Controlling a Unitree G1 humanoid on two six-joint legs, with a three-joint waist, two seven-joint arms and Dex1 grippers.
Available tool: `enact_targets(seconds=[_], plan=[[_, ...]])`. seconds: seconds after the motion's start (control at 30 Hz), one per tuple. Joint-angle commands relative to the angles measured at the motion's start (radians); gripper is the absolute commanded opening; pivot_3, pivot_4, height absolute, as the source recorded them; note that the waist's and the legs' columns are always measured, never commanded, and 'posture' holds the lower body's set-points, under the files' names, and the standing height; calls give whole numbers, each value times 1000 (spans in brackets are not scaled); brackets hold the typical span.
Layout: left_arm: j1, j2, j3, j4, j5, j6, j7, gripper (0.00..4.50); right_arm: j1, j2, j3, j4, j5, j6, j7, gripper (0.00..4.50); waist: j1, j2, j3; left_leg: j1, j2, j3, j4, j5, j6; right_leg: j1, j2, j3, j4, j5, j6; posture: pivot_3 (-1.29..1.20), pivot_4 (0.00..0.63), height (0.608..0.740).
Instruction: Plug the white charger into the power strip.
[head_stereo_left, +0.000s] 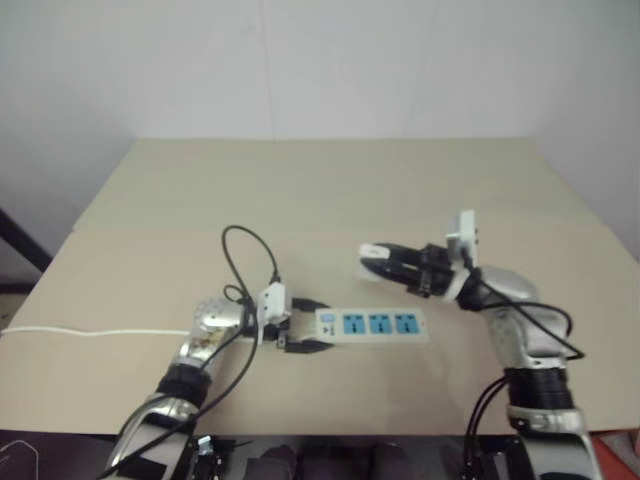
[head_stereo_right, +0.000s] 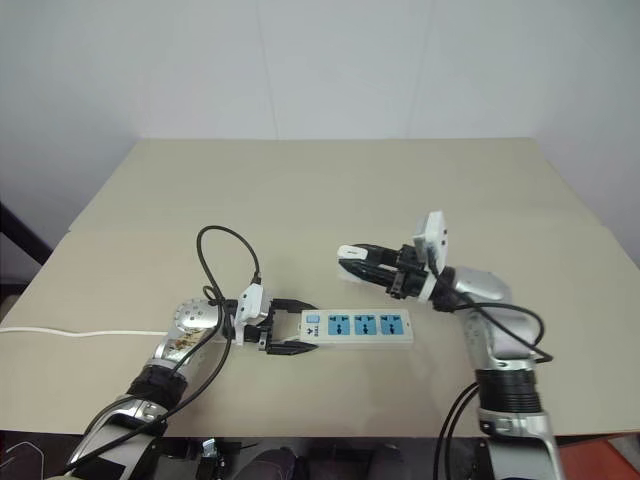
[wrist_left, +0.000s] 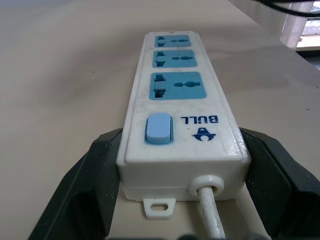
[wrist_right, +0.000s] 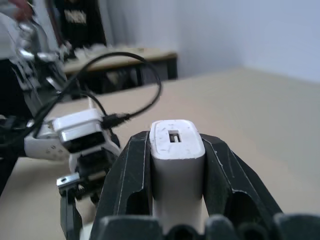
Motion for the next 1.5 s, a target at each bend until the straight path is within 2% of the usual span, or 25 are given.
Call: enact_targets(seconds=[0.03, 0.3, 0.97, 1.5], plan=[[8, 22, -17, -29, 7, 23, -20, 3234, -9, 20, 24, 67, 13, -102, 73, 1105, -6, 0, 0, 0, 0, 0, 0, 0, 0, 0, 0, 0, 0, 0, 0, 0, 150, 740], [15, 41, -9, -53, -2, 45, -16, 3234, -49, 42, 74, 213, 13, -144, 167, 1105, -16, 0, 0, 1, 1, 0, -1, 0, 0, 0, 1, 0, 0, 0, 0, 0, 150, 740], [23, 70, -2, -96, -10, 85, -5, 3234, -79, 55, 105, 357, -18, -186, 228, 1105, -19, 1, 0, 1, 2, 0, -2, 1, -1, -2, 2, 1, 1, 1, -1, 0, 150, 740], [26, 60, -6, -107, -12, 94, 5, 3234, -79, 57, 107, 486, -62, -306, 261, 1105, -18, 1, 0, 2, 2, 0, -1, 1, -1, 0, 2, 1, 1, 1, -1, 0, 150, 740]])
